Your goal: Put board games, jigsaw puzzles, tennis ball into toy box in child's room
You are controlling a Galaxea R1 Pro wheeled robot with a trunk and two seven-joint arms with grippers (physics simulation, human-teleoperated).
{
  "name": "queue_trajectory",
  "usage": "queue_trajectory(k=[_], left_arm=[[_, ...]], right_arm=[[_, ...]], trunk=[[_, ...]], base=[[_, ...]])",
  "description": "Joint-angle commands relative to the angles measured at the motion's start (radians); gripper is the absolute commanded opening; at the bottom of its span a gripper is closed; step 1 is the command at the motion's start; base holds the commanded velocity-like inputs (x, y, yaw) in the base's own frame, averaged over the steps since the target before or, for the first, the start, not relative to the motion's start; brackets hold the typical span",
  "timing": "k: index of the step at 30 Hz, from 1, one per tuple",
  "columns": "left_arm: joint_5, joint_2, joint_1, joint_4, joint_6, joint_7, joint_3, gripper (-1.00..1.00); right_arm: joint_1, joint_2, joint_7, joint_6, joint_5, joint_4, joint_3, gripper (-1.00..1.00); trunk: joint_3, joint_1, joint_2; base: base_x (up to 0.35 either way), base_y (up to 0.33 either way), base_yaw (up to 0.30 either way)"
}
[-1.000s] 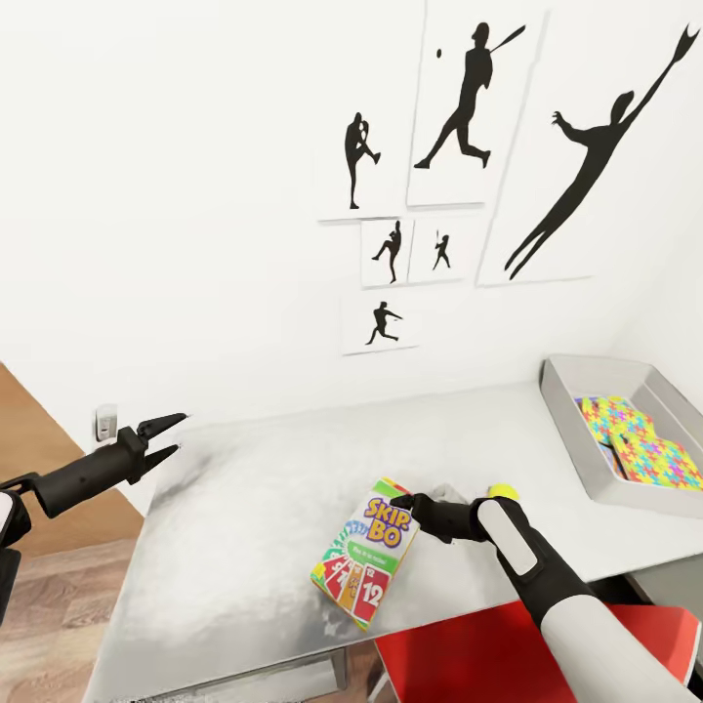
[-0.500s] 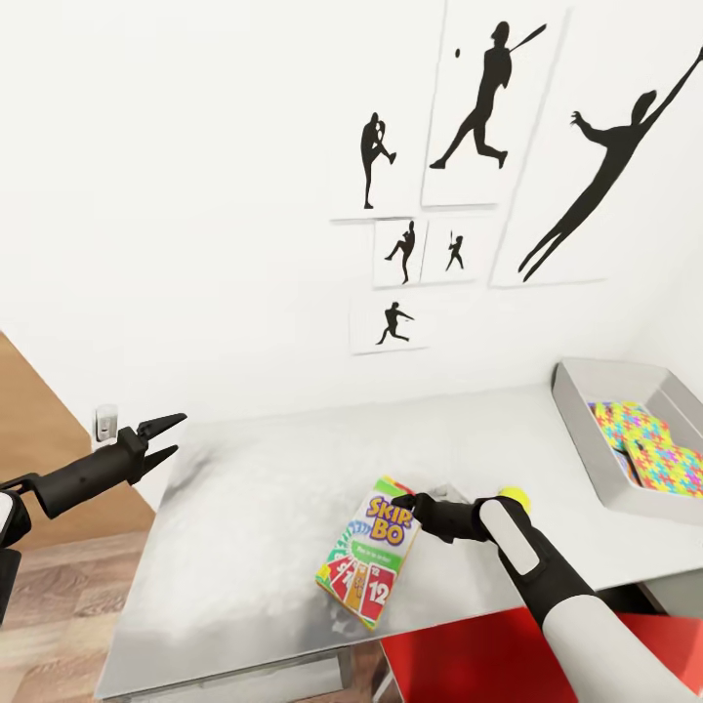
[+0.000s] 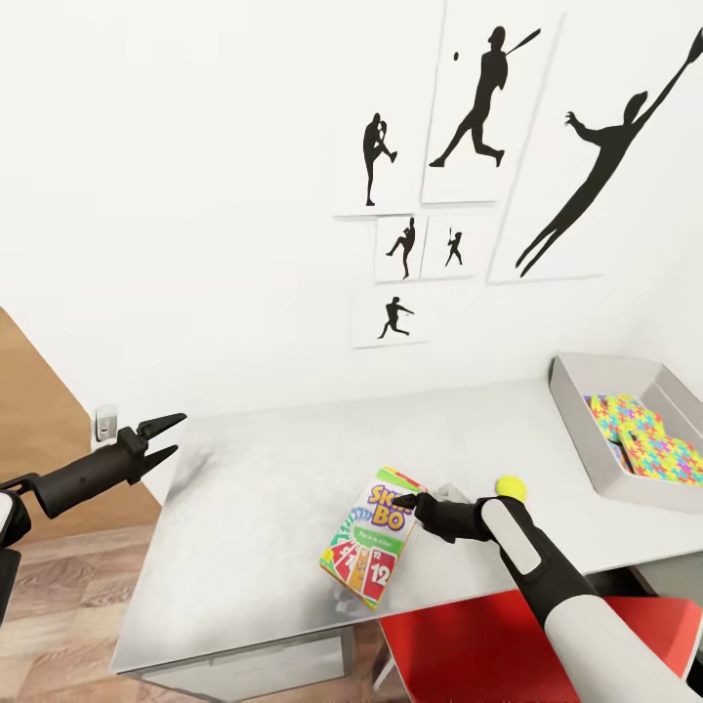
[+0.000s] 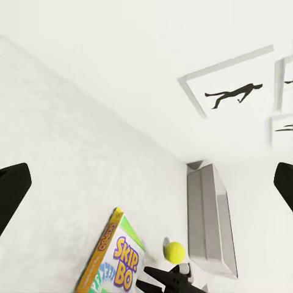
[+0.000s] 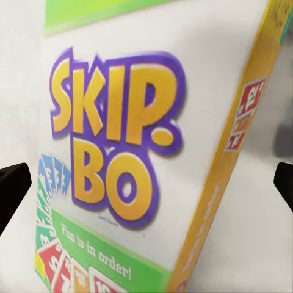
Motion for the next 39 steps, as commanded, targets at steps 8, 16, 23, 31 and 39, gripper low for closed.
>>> queue_trajectory(k=[8, 16, 23, 31, 39], left_arm=[[-0.005, 0.0, -0.001, -0.001, 0.005, -0.005, 0.002, 1.0], [-0.005, 0.0, 0.0, -0.001, 0.005, -0.005, 0.014, 1.0], [-0.005, 0.0, 0.0, -0.001, 0.005, -0.006, 0.019, 1.0], [-0.004, 0.0, 0.001, -0.001, 0.005, -0.008, 0.02, 1.0], [-0.004, 0.0, 0.001, -0.001, 0.005, -0.008, 0.02, 1.0]], right_arm=[[-0.001, -0.003, -0.001, 0.002, -0.002, -0.003, 0.001, 1.0], [-0.031, -0.01, -0.001, 0.002, -0.002, -0.001, -0.005, 1.0], [-0.05, -0.03, 0.0, 0.004, -0.006, 0.0, -0.009, 1.0], [-0.054, -0.039, 0.001, 0.005, -0.009, 0.0, -0.01, 1.0], [-0.054, -0.041, 0.001, 0.006, -0.01, 0.0, -0.01, 1.0]], trunk=[[-0.002, 0.001, -0.002], [-0.002, 0.001, -0.002], [-0.002, 0.001, -0.002], [-0.002, 0.001, -0.002], [-0.002, 0.001, -0.002]], base=[[-0.008, 0.002, 0.034], [-0.002, 0.0, 0.205], [0.0, 0.0, 0.279], [0.0, 0.0, 0.292], [0.0, 0.0, 0.267]])
